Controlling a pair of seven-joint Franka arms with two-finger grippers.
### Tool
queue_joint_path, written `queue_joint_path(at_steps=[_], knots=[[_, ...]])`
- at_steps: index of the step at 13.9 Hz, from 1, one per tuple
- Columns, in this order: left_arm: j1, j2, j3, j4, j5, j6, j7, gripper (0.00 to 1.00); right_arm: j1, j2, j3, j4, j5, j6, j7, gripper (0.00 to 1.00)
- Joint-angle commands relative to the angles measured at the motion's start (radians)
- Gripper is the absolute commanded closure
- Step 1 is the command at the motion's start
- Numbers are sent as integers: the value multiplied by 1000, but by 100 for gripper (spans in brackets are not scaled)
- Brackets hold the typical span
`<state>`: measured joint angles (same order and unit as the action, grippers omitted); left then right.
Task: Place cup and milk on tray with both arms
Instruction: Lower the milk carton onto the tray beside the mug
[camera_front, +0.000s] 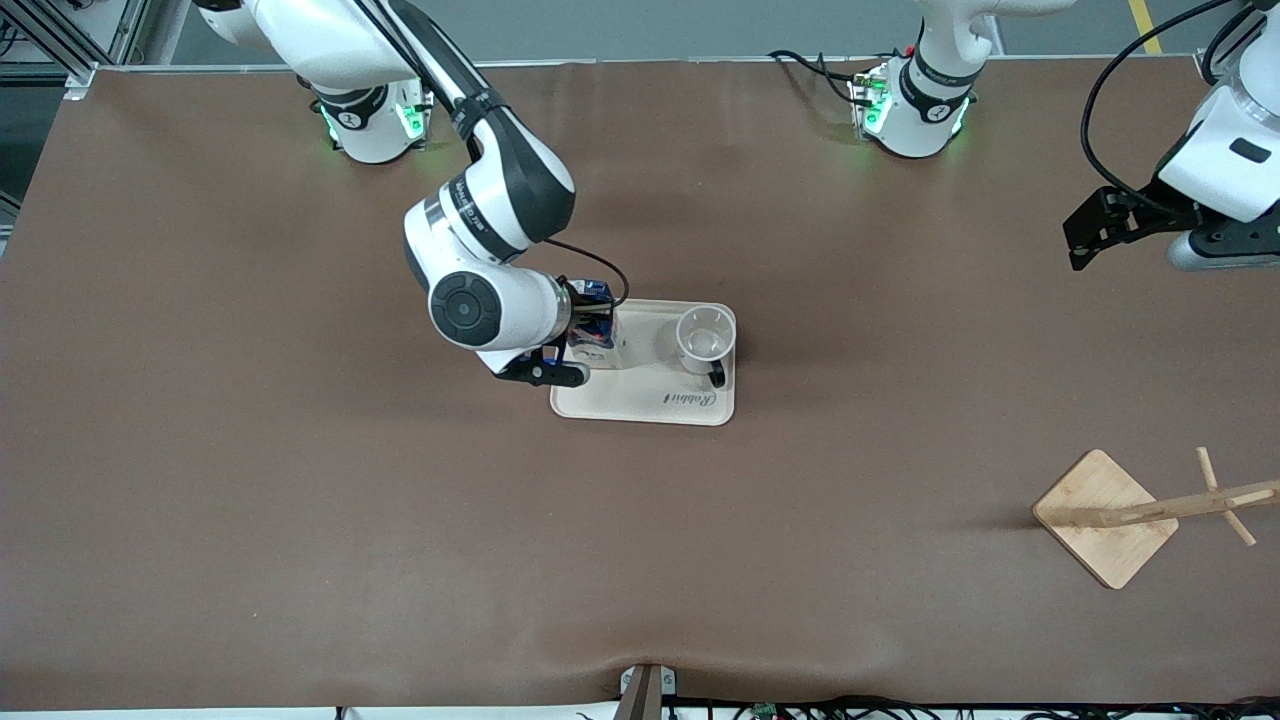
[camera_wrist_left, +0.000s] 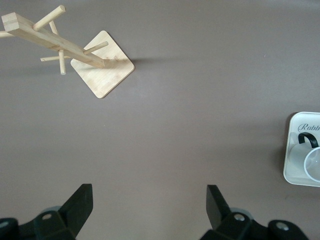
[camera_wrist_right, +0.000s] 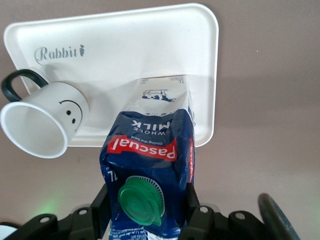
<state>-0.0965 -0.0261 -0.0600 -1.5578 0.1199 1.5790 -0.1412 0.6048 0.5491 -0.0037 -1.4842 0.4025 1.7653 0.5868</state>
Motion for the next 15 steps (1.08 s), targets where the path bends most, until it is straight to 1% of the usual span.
queue_joint_path(at_steps=[1,2,4,5,15], knots=[[6,-43,2,-42,-23,16,22,0,16,25,-10,27,-27,-9,-2,92],[6,-44,2,-42,-23,15,22,0,16,25,-10,27,-25,-9,5,75],[6,-43,0,-39,-23,10,22,0,15,25,-10,27,-25,-10,8,57],[6,-43,0,-39,-23,9,20,0,15,25,-10,27,-25,-10,4,1],[6,-38,2,-25,-23,3,23,0,6,23,-10,33,-17,-12,13,0]])
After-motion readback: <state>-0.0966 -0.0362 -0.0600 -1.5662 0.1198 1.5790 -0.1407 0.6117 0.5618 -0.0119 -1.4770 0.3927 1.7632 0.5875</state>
